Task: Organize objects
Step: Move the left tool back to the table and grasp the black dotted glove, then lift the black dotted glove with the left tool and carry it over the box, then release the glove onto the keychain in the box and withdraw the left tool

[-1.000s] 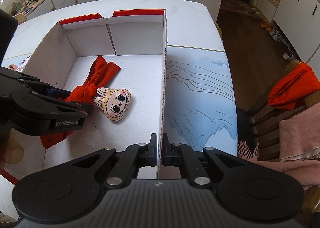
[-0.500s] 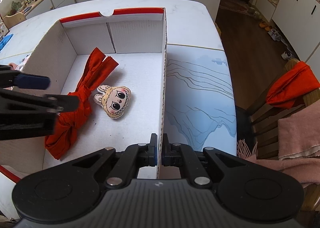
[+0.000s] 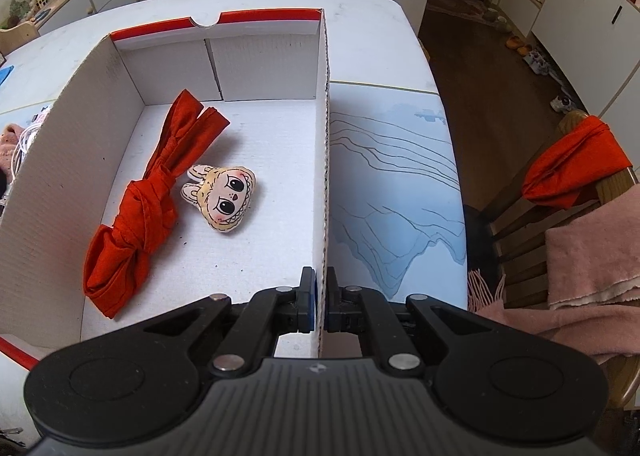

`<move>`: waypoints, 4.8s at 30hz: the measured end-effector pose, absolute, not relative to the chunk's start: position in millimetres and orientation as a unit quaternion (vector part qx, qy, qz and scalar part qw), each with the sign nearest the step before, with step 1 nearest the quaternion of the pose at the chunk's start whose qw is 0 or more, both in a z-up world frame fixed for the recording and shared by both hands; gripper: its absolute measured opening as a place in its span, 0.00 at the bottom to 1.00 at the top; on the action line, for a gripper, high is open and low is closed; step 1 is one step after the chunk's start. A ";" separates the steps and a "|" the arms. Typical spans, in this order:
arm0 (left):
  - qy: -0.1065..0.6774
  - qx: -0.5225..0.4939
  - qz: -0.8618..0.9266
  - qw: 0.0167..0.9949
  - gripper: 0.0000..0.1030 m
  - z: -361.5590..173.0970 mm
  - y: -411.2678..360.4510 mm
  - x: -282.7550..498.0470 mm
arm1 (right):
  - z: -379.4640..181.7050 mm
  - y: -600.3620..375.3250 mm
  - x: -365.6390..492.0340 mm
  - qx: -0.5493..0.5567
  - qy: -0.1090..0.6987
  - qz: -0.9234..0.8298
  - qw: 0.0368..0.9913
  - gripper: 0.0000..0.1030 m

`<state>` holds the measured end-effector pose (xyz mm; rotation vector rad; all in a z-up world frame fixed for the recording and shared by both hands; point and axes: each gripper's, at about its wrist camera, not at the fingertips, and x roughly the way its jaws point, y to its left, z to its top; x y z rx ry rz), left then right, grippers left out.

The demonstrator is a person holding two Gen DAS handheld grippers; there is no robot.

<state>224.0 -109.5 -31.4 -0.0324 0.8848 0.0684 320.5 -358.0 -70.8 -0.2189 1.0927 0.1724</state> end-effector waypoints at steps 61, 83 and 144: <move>0.497 -0.115 0.120 0.852 0.08 -108.8 24.6 127.6 | -75.0 -340.0 313.0 -0.133 0.515 0.061 0.845 0.07; 0.384 -0.027 0.024 0.923 0.08 23.4 -80.8 193.8 | -72.4 -357.1 315.1 -0.113 0.516 0.121 0.840 0.05; 0.554 0.101 -0.118 0.818 0.31 -126.3 -218.0 404.9 | -77.4 -364.5 324.6 -0.089 0.533 0.106 0.835 0.05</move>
